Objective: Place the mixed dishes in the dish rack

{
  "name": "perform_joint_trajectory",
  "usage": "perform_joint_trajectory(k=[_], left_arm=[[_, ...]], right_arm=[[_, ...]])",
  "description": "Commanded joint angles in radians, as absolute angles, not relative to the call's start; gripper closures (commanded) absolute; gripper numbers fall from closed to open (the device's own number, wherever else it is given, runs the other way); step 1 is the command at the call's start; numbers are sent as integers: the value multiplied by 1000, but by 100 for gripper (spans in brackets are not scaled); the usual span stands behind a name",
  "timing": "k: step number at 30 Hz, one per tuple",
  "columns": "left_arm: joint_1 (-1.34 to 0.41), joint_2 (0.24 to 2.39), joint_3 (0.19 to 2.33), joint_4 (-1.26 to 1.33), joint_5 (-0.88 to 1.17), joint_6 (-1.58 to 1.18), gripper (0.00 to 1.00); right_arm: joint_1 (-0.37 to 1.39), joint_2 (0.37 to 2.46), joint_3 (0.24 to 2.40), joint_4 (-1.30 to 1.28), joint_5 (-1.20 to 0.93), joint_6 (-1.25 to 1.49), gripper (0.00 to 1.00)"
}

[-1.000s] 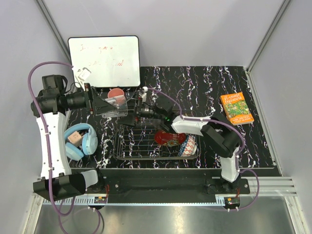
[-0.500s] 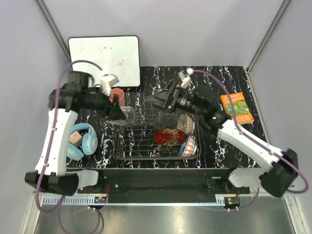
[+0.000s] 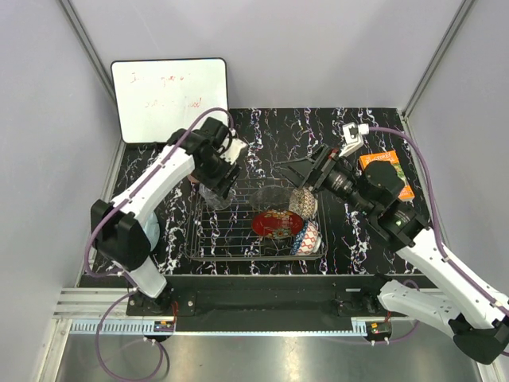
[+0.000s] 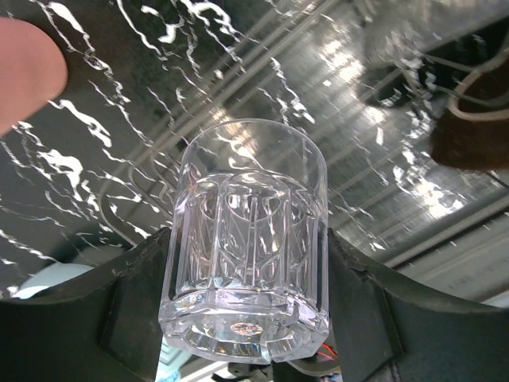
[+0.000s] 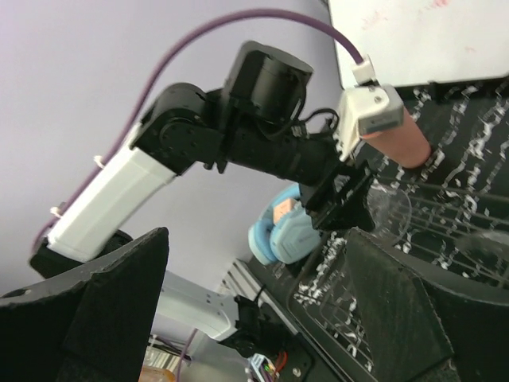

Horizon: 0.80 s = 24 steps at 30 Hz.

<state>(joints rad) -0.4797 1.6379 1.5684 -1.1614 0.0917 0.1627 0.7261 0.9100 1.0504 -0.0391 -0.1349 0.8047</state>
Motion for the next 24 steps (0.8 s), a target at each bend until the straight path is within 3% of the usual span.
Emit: perform_joint_trajectory(k=[1,23,24], left_arm=[[-505,1669,1566,-1074,-46,147,100],[-588,1812,1422,-930,-45,150,100],[-589,1818,1419,-927,-43,150,95]], right_arm=[[730,878,1019,-72,-63,776,0],[730,830,971,-74,-45,788,0],[730,828,966,-72,-43,788,0]])
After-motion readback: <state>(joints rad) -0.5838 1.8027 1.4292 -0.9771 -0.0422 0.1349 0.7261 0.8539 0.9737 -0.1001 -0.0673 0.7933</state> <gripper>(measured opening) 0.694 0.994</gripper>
